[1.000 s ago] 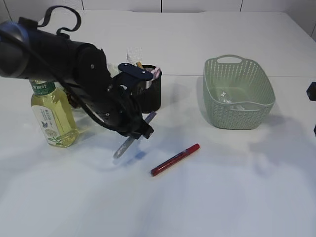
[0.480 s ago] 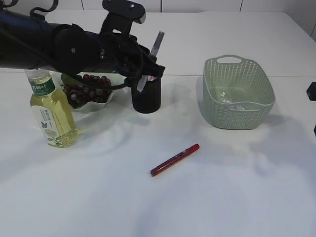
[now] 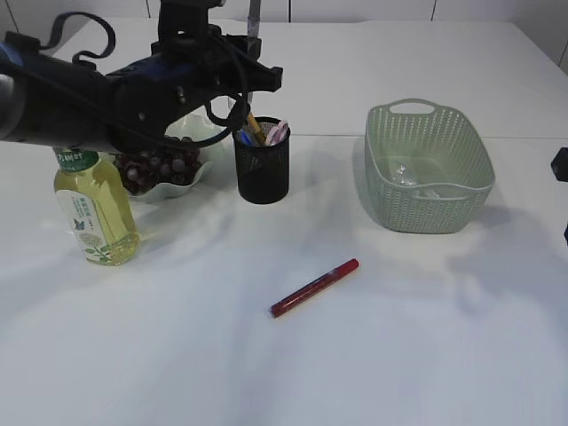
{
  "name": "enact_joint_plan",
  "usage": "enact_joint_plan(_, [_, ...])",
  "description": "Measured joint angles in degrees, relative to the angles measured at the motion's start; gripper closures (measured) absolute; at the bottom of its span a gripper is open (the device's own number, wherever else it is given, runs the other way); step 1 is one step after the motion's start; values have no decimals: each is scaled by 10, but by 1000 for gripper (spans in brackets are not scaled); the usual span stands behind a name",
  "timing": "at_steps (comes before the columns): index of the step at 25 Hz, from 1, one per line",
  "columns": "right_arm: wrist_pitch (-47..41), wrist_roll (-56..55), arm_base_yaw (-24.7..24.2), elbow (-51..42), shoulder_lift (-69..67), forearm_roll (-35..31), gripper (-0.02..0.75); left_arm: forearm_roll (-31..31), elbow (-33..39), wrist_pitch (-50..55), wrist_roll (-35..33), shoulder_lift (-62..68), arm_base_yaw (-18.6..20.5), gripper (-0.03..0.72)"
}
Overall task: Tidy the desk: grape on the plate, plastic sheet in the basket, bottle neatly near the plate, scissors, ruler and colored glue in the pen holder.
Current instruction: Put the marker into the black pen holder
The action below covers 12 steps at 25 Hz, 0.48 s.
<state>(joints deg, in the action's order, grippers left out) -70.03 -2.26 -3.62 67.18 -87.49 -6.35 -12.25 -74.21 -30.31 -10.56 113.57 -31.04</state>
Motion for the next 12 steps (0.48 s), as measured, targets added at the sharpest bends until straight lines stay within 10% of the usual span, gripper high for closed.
enact_joint_plan(12, [0, 0, 0, 0, 0, 0, 360, -23, -15, -66, 35, 75, 0, 631])
